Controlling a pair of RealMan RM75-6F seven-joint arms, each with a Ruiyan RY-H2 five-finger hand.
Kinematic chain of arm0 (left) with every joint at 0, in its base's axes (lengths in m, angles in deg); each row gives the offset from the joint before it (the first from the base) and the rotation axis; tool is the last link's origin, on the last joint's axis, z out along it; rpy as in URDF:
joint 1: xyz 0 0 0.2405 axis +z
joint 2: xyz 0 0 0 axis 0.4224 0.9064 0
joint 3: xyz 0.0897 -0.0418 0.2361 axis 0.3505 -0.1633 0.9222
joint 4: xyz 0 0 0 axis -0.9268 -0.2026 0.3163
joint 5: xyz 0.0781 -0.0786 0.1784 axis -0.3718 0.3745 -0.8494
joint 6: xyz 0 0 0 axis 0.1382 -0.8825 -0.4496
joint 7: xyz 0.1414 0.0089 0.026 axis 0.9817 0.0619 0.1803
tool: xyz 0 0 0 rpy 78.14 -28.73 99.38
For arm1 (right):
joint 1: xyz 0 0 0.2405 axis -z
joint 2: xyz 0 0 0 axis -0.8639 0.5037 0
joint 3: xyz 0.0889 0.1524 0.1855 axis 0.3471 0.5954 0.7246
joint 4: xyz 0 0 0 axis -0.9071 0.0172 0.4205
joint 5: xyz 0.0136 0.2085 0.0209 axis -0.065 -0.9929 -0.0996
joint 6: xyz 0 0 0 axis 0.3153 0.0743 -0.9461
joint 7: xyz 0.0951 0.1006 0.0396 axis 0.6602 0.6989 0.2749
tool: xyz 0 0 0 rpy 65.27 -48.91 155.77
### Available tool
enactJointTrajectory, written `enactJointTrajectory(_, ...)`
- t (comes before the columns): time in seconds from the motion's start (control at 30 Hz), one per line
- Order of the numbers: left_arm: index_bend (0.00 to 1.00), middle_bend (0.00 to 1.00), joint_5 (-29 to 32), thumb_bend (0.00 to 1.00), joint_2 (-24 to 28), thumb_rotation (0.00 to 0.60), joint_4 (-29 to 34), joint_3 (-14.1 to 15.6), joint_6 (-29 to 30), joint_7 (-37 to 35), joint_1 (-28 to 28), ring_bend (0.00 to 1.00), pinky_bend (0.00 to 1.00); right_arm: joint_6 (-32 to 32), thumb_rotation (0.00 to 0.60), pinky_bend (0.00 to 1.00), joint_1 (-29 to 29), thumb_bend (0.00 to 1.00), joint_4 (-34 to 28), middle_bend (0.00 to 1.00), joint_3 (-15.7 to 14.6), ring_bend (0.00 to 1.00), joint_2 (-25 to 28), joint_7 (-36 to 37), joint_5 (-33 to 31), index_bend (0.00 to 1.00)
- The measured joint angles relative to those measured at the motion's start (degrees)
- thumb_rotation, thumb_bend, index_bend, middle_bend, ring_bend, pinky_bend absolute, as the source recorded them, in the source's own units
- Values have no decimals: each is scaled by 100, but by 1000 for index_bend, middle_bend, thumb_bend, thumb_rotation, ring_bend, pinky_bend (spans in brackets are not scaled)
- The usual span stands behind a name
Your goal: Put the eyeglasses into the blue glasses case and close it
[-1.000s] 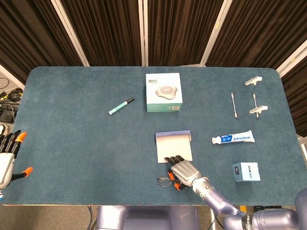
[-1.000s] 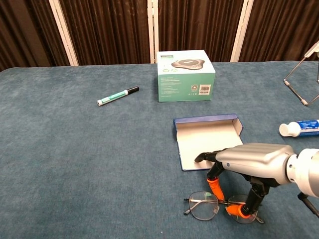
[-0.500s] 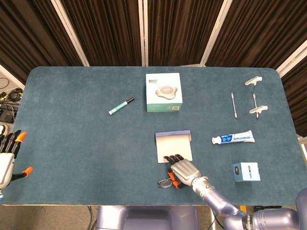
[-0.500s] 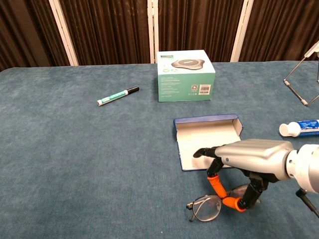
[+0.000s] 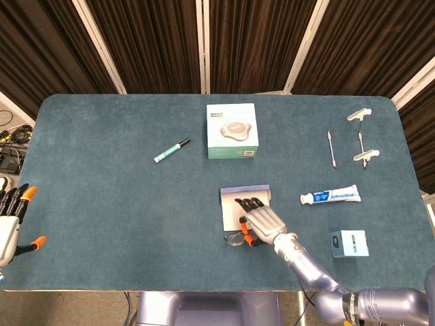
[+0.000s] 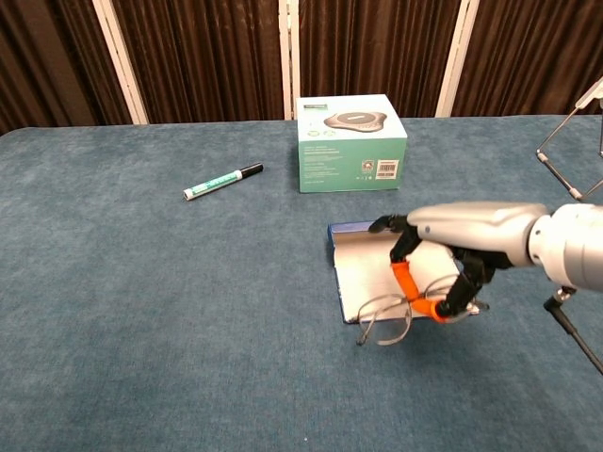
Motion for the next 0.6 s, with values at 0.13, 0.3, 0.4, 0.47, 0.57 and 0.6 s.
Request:
enactJointTrajectory(0.13, 0, 0, 41, 0, 12, 600, -9, -17, -28, -40, -13, 0, 0, -13, 600, 0, -81, 387, 386, 14, 167, 0, -127, 68, -214, 644)
enactJointTrajectory(0.3, 0, 0, 88, 0, 16, 600, -18, -27, -68, -56, -27, 0, 0, -79, 600, 0, -187, 388, 814, 22, 316, 0, -379, 64, -353, 644)
enactJointTrajectory(0.4, 0, 0, 126, 0, 12, 600, -29, -29, -115, -59, -44, 0, 0, -140, 600, 0, -264, 388, 1105, 22, 397, 0, -590, 0, -431, 644)
enactJointTrajectory(0.47, 0, 0, 138, 0, 11, 600, -35, -33, -123, -62, -48, 0, 0, -175, 600, 0, -320, 388, 1274, 22, 458, 0, -746, -47, -517, 644)
enactJointTrajectory(0.57, 0, 0, 166, 0, 11, 600, -47, -43, -131, -78, -51, 0, 0, -200, 600, 0, -389, 389, 1431, 22, 533, 0, -897, -102, -634, 645)
enactJointTrajectory(0.6, 0, 0, 176, 0, 13, 600, -50, -45, -137, -88, -52, 0, 0, -204, 600, 0, -406, 389, 1469, 22, 551, 0, -931, -115, -655, 645)
